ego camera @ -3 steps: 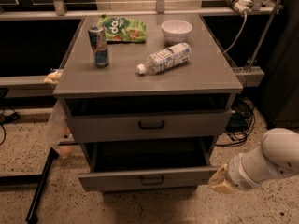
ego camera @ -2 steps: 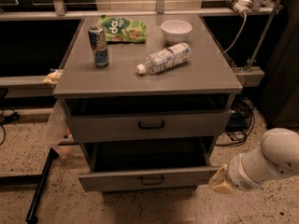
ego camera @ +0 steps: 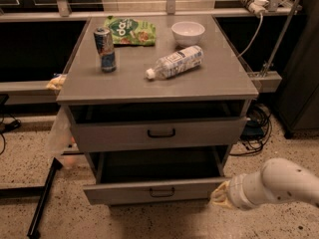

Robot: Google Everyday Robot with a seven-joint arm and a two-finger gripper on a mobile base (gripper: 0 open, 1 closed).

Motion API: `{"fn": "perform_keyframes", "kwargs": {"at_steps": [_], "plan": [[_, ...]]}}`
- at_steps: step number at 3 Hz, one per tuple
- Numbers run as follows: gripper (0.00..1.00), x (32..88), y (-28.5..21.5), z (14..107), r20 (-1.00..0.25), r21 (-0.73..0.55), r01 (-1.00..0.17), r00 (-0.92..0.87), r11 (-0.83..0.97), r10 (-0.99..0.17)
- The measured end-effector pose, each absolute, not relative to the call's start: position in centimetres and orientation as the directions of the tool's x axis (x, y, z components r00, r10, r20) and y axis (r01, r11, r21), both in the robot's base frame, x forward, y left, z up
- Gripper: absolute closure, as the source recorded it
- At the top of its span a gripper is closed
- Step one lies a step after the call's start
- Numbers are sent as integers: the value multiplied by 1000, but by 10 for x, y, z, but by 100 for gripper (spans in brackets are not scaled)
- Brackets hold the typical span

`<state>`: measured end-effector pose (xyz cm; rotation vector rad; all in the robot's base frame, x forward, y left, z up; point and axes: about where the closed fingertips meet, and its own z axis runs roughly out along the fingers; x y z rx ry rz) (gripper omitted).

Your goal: Close middle drawer

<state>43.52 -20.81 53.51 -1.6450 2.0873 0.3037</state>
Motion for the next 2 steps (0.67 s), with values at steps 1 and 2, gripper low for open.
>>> {"fn": "perform_keyframes", "kwargs": {"at_steps": [1,2], "plan": [[100,470,-190,494,-549,-188,-952,-102,241,-830],[100,495,-179,462,-582,-217,-947,-70,238,-810]]}}
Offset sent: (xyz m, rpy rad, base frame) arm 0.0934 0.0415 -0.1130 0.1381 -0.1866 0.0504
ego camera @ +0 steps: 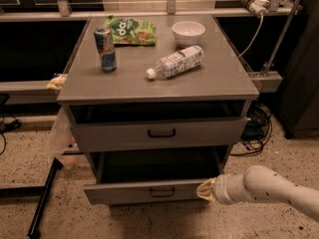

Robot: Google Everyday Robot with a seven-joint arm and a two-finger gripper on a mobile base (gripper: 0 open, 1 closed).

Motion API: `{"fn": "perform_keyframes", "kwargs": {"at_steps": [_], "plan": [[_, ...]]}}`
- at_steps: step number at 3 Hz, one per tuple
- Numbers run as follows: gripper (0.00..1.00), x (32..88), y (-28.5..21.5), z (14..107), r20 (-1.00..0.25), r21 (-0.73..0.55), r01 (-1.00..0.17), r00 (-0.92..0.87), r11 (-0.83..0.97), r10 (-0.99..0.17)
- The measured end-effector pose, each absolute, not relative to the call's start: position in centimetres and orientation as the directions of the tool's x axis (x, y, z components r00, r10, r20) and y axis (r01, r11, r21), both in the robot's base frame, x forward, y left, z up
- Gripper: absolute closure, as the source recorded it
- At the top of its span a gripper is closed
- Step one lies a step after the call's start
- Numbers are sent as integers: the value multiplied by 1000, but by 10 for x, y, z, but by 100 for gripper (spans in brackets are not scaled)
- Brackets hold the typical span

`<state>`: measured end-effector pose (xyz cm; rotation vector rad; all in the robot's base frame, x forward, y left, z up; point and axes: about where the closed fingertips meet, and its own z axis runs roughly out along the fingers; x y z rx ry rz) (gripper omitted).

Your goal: Close middle drawer

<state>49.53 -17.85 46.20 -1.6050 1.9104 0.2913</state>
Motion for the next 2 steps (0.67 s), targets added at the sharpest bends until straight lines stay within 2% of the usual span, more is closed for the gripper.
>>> {"fn": "perform_keyframes", "kwargs": {"at_steps": [1,2], "plan": [[100,528,-184,405,-605,-226,-933,-91,281,-791],[100,528,-183,404,-606,-226,-933,-92,281,-790]]}}
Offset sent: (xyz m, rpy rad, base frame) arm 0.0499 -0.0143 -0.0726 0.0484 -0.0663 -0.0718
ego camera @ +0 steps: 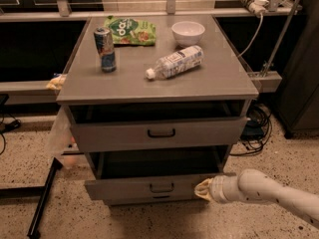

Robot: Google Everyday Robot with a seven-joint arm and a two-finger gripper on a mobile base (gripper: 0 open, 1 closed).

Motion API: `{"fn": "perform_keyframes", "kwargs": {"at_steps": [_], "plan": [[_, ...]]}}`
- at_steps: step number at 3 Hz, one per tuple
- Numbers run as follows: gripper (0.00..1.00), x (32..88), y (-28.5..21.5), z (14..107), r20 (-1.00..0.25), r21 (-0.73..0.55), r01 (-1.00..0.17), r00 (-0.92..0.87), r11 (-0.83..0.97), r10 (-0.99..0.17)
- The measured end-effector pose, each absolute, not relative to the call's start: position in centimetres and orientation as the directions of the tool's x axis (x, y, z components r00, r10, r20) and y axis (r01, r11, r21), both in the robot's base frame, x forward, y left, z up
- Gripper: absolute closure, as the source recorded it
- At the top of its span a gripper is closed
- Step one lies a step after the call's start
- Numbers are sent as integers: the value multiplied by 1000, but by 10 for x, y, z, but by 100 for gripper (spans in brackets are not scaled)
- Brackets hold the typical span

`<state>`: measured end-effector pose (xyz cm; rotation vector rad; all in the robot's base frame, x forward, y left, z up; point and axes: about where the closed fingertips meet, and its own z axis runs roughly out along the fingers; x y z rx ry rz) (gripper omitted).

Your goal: Close middle drawer

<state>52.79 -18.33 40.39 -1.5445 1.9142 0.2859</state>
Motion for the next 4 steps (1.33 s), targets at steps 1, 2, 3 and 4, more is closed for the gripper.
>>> {"fn": "perform_keyframes", "kwargs": {"at_steps": [1,2,3,4], "plan": [[100,529,-182,402,-603,-245,-929,-76,275,-794],[100,537,-183,399,-586,-335,-904,-20,265,-810],[100,555,-187,397,-564,-451,-853,46,261,-825],[100,572,-189,397,-553,-534,-803,94,265,-828]]}}
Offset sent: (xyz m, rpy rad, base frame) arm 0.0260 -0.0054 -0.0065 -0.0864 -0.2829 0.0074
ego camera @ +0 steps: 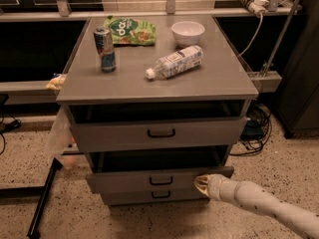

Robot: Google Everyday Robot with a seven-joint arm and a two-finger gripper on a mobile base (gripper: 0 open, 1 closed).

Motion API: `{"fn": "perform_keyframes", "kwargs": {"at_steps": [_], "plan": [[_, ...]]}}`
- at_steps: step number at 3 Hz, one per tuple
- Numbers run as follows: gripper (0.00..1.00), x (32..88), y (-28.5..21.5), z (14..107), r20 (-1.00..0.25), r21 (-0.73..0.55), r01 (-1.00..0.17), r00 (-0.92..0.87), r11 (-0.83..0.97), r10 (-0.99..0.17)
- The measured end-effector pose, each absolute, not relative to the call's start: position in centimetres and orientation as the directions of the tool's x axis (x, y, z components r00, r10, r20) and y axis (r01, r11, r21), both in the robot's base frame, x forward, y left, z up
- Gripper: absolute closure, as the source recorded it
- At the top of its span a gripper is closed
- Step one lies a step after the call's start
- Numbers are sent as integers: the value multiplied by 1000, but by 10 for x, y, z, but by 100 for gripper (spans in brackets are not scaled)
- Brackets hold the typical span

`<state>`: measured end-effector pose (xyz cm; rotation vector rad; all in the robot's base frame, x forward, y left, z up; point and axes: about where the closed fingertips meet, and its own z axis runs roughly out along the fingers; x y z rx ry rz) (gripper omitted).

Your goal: Close middle drawer

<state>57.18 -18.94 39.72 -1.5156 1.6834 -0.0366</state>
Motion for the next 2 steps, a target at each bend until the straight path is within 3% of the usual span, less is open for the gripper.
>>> {"fn": "perform_keyframes", "kwargs": {"at_steps": [2], "plan": [[100,625,-194,396,-547,-621,-728,138,290,-826]]}}
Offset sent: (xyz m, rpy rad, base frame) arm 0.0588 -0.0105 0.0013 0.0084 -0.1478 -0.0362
